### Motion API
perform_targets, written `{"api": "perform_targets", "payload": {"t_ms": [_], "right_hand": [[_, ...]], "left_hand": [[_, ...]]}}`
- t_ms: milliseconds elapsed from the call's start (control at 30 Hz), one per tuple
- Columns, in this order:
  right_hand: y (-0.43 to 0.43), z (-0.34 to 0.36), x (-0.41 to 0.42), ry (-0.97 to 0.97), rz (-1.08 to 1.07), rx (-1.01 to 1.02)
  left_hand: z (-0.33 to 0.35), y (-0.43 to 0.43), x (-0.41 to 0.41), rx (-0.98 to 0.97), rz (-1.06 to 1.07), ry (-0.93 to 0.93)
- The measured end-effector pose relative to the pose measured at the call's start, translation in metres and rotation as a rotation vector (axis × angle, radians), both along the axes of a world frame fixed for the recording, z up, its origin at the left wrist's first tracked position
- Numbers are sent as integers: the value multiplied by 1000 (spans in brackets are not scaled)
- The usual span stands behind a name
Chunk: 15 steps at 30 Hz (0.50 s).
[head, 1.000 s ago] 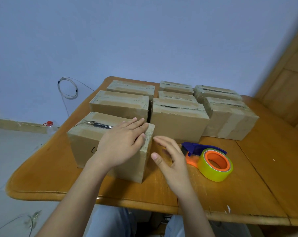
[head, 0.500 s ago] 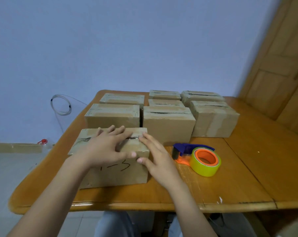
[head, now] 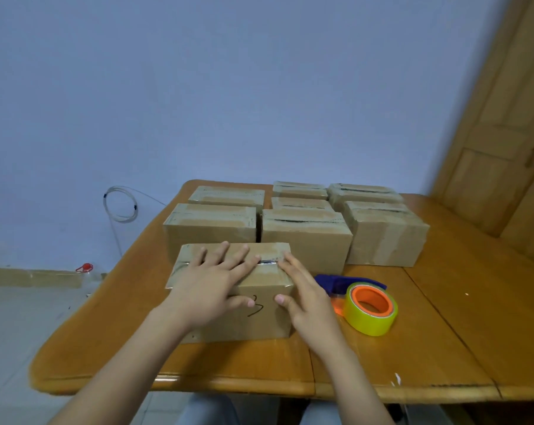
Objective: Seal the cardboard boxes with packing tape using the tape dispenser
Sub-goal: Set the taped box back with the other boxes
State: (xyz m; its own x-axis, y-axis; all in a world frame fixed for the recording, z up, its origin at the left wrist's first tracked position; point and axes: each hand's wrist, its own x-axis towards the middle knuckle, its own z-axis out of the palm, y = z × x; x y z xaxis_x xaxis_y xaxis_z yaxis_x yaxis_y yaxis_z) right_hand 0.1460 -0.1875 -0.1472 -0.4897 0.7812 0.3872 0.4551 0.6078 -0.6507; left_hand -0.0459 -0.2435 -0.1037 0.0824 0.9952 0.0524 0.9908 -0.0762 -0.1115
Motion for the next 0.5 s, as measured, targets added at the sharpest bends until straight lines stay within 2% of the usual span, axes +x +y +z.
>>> {"api": "perform_targets", "payload": {"t_ms": [200,500], "right_hand": [[7,11,13,34,-3,2],[16,65,18,63,73,144]], "left_hand": [[13,6,14,26,-35,-10],[71,3,19,68,1,84]]}}
